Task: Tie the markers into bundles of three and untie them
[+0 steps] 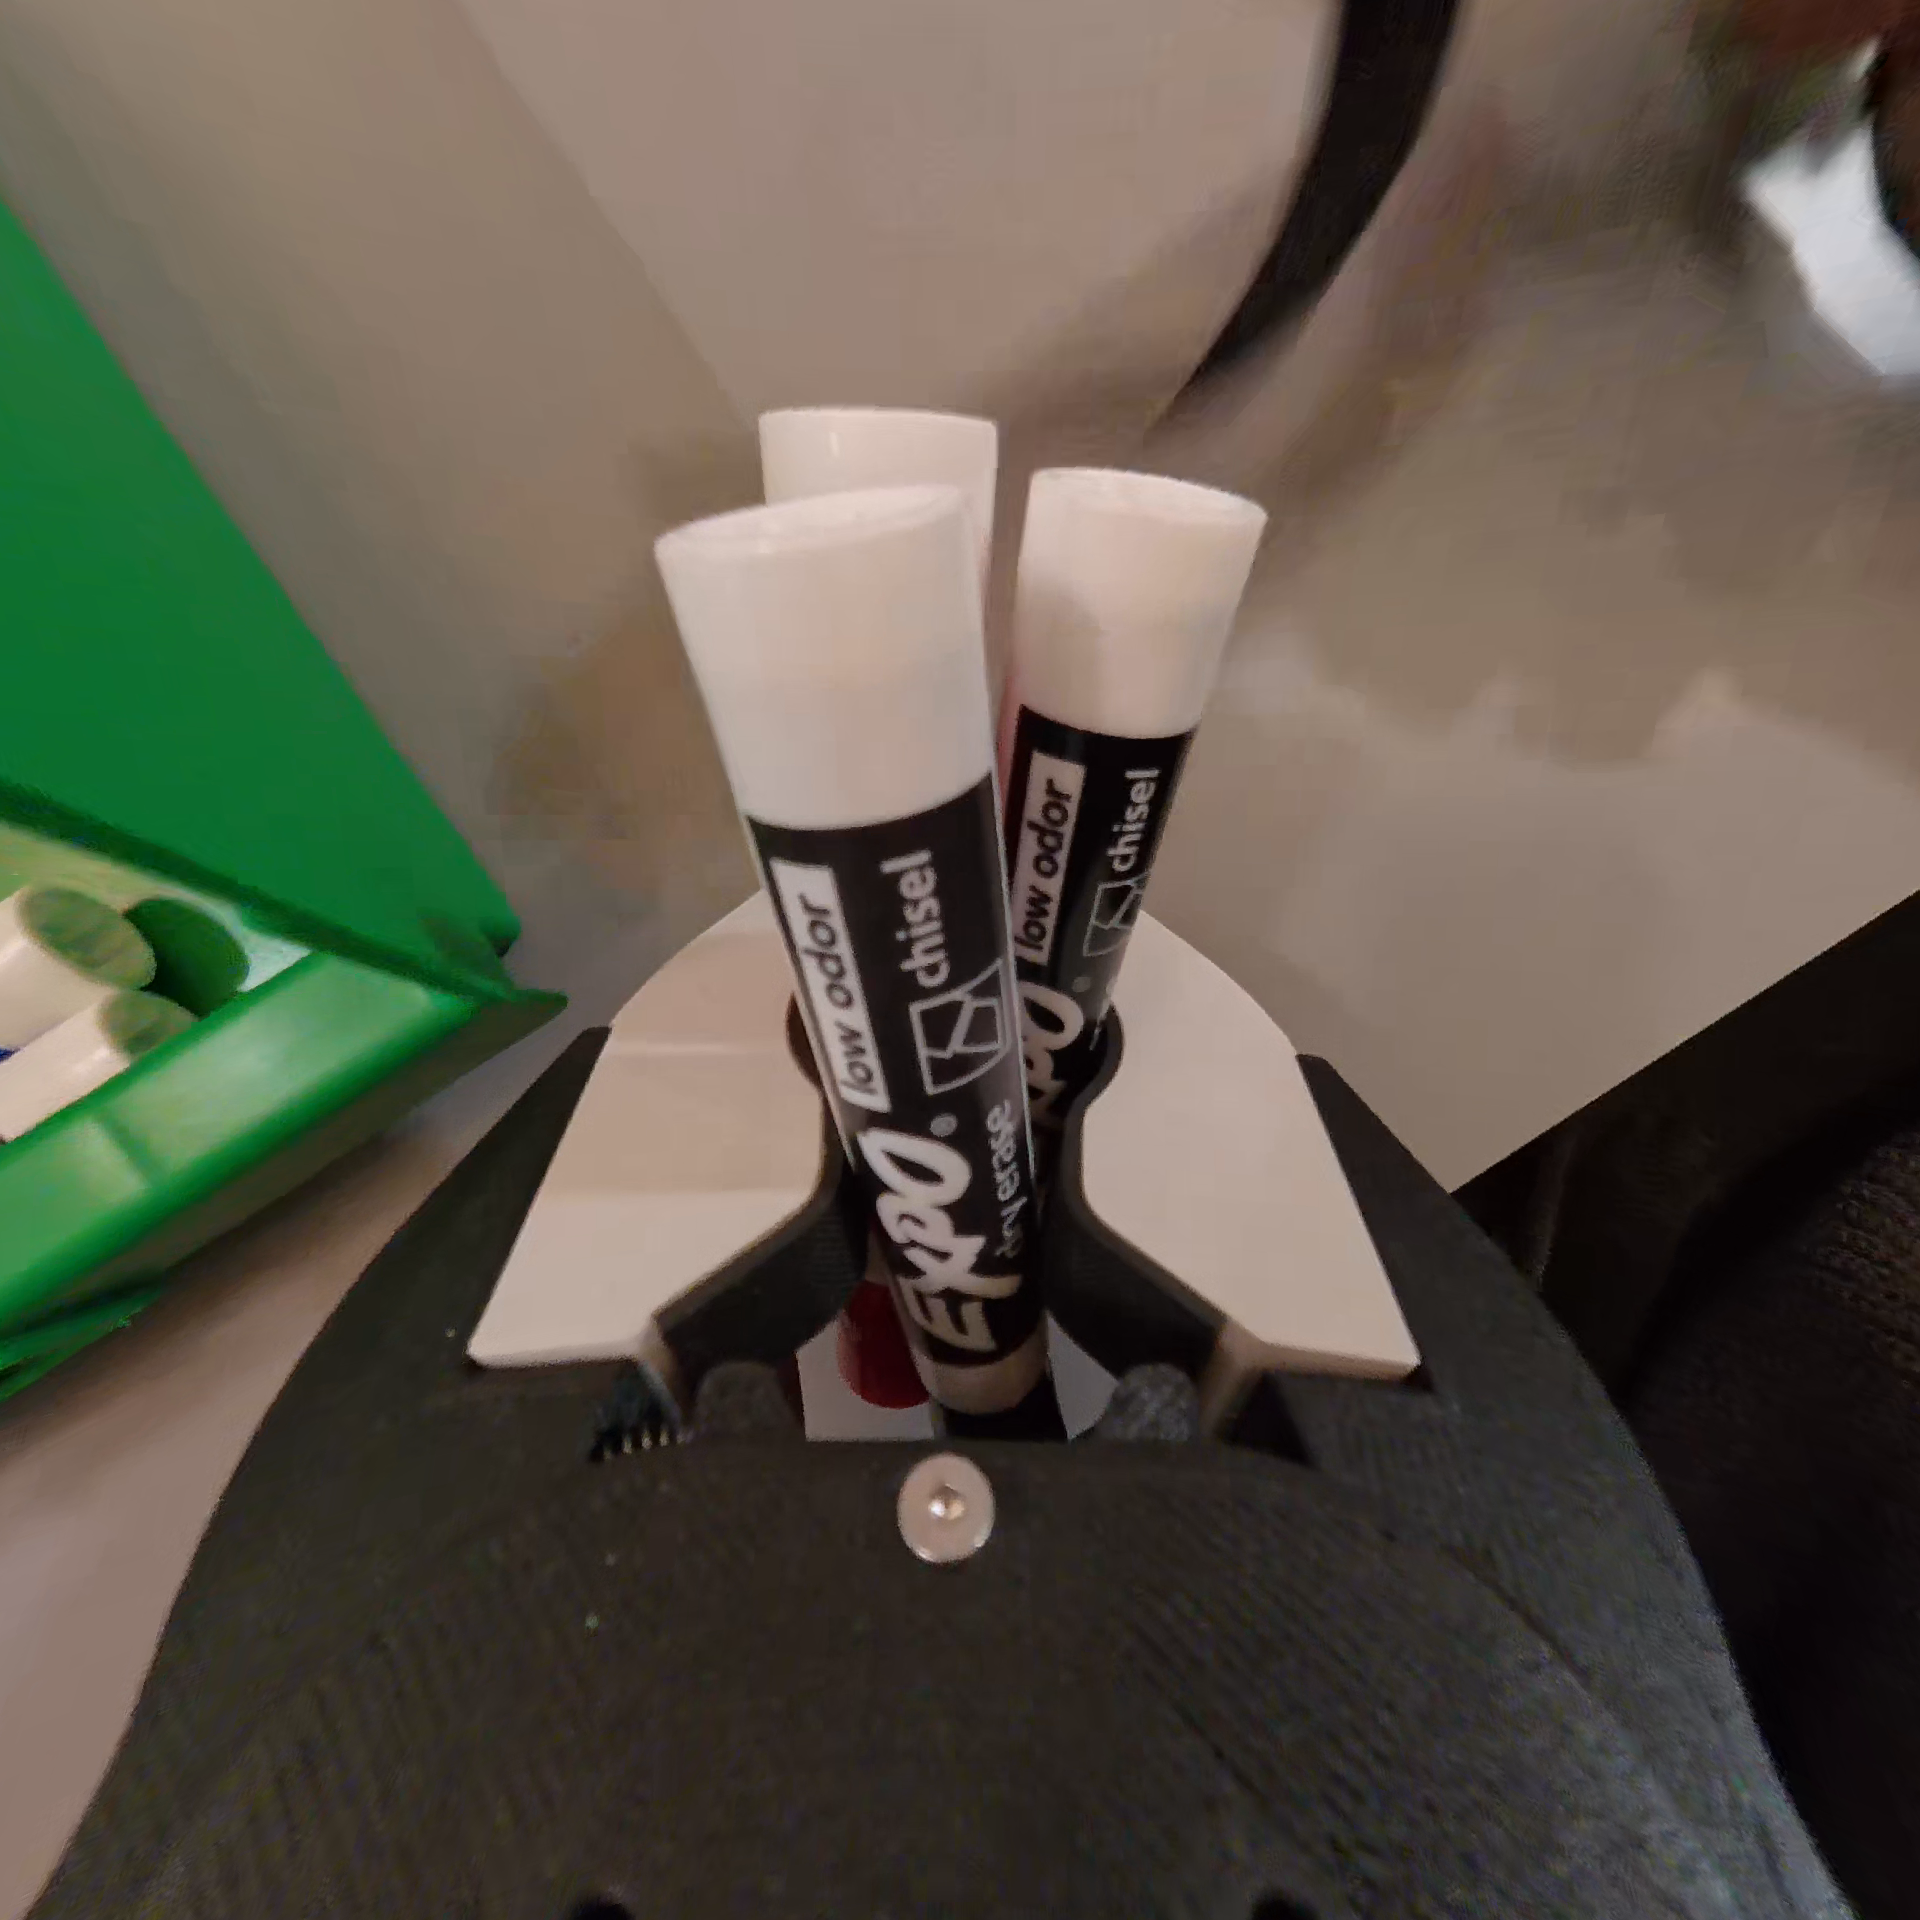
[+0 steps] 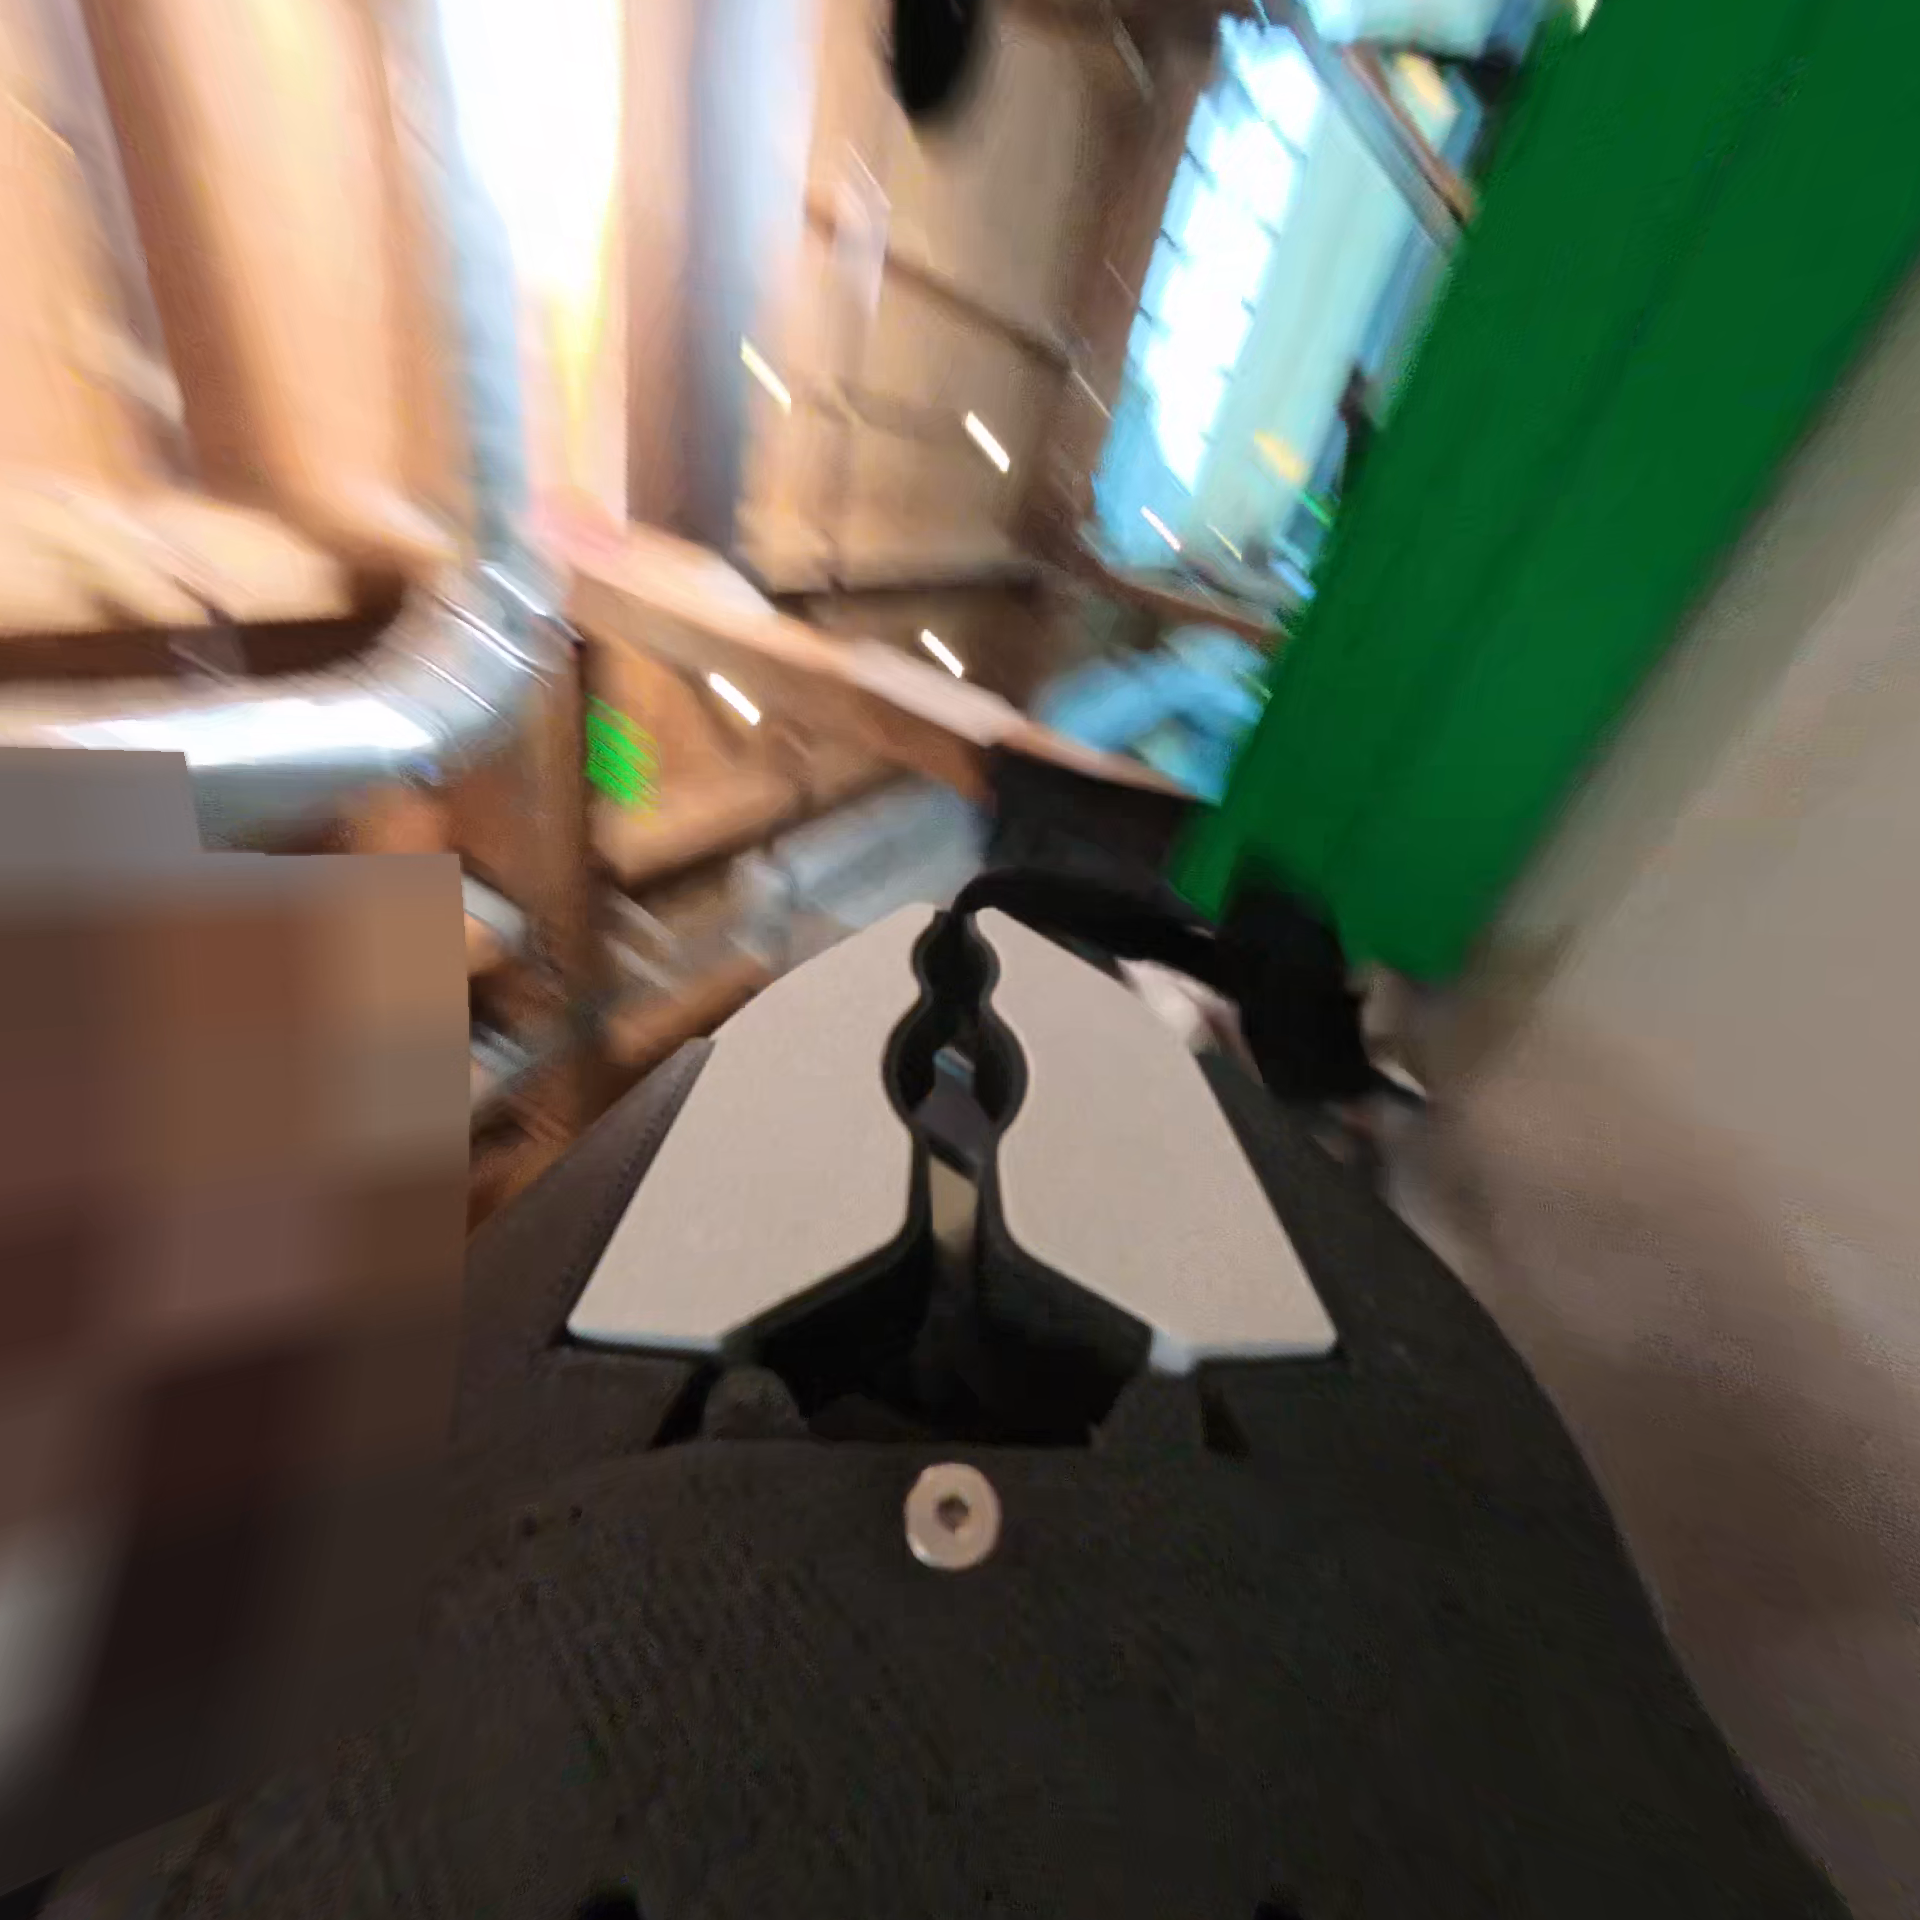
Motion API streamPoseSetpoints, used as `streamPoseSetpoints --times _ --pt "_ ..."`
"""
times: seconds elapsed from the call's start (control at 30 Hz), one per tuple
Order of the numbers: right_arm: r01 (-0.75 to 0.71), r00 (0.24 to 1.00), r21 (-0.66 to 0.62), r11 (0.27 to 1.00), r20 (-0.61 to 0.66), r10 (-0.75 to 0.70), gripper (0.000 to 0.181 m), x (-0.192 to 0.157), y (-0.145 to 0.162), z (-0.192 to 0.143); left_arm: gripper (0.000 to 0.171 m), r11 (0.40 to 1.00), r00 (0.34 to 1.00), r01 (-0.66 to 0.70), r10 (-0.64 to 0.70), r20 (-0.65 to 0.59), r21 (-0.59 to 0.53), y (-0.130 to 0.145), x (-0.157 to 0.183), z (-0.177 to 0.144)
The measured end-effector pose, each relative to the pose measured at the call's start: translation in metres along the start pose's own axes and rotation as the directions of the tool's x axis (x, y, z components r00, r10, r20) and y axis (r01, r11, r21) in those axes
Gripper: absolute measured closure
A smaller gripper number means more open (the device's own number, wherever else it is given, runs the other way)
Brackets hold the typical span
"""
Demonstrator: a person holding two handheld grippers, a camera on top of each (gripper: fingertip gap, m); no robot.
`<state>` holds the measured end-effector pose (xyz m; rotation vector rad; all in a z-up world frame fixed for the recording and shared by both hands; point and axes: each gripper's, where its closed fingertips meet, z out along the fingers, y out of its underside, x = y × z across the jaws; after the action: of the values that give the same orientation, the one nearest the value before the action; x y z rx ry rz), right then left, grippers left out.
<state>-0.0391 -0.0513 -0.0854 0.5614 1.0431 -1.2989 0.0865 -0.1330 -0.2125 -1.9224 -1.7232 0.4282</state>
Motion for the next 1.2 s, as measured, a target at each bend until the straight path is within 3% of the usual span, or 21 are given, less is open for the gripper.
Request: streamPoseSetpoints --times 0.03,0.07,0.1,0.2,0.3,0.43,0.6,0.77,0.9,1.2 --pt "0.057 0.994 0.052 0.997 -0.091 -0.052 0.179 0.004 -0.017 -0.020 0.129 1.000 1.000 0.003 -0.003 0.003 0.007 0.000 0.000 0.000" --pt "0.192 0.932 0.031 0.981 -0.318 -0.173 0.180 0.024 -0.026 -0.042 0.128 1.000 1.000 0.002 -0.002 0.013 0.004 0.000 0.000 0.000" --pt "0.242 0.900 0.019 0.970 -0.378 -0.217 0.180 0.025 -0.030 -0.053 0.129 1.000 1.000 0.004 -0.004 0.014 -0.003 0.000 0.000 0.000" --pt "0.248 0.930 -0.011 0.969 -0.276 -0.241 0.180 0.006 -0.020 -0.042 0.128 1.000 0.999 0.030 -0.030 -0.014 0.000 -0.002 0.001 0.000" --pt "0.239 0.942 -0.135 0.962 -0.206 -0.263 0.180 0.003 0.002 -0.031 0.128 0.994 0.989 0.111 -0.110 -0.094 0.003 -0.002 0.006 -0.005" --pt "0.230 0.956 -0.383 0.895 -0.084 -0.281 0.180 -0.001 0.053 -0.015 0.128 0.981 0.978 0.164 -0.147 -0.147 0.108 -0.023 0.006 -0.028" --pt "0.199 0.891 -0.614 0.763 -0.212 -0.403 0.179 0.040 0.092 -0.014 0.129 0.988 0.987 0.097 -0.080 -0.139 0.120 -0.035 0.012 -0.040" --pt "0.172 0.855 -0.724 0.668 -0.227 -0.466 0.179 0.052 0.112 -0.021 0.129 0.999 0.997 -0.039 0.040 -0.059 0.018 -0.028 0.016 -0.004" --pt "0.154 0.825 -0.756 0.636 -0.256 -0.504 0.179 0.060 0.115 -0.024 0.128 0.987 0.988 -0.147 0.149 0.029 -0.070 -0.021 0.014 0.012" --pt "0.191 0.715 -0.774 0.603 -0.311 -0.626 0.179 0.069 0.098 -0.038 0.129 0.991 0.991 -0.122 0.124 0.050 -0.054 -0.019 0.014 0.006"
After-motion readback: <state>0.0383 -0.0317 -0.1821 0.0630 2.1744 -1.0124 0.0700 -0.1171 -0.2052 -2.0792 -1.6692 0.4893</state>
